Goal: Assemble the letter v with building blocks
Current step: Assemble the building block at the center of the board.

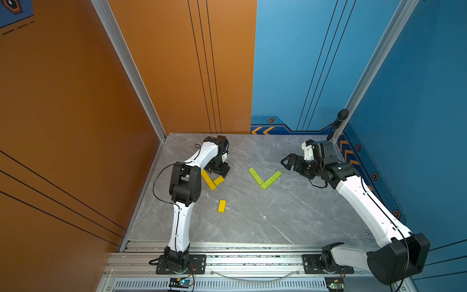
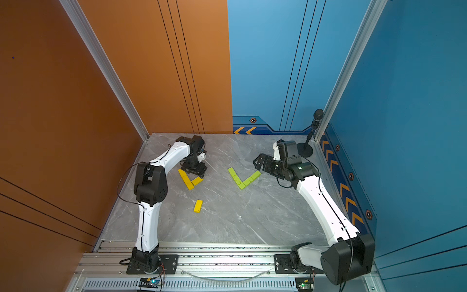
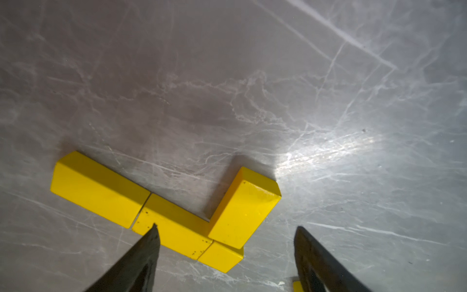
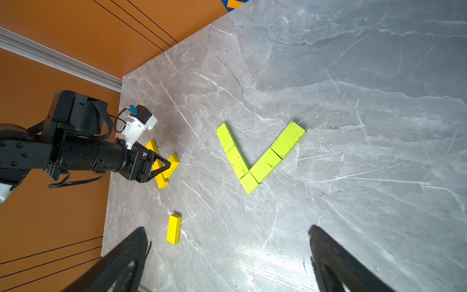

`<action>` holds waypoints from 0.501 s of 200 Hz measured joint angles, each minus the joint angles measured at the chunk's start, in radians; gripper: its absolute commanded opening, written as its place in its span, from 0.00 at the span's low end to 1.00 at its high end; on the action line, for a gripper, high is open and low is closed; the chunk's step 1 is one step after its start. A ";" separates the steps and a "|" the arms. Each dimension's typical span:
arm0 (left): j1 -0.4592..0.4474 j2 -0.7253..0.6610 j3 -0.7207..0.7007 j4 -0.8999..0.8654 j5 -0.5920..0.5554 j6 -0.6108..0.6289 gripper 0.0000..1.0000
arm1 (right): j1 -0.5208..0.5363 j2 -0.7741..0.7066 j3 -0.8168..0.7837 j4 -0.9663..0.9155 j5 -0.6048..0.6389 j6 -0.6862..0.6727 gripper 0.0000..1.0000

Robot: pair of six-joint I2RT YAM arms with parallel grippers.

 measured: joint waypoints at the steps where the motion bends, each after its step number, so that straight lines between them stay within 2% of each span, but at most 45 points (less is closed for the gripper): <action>1: 0.000 0.000 -0.003 0.002 0.000 -0.001 0.80 | 0.000 0.000 0.000 0.000 0.000 0.000 1.00; 40: -0.006 0.000 -0.059 0.024 0.001 0.008 0.78 | 0.000 0.000 -0.001 0.017 0.000 0.008 1.00; 100: -0.026 0.000 -0.079 0.054 0.001 0.024 0.68 | 0.000 -0.003 -0.004 0.026 0.002 0.031 1.00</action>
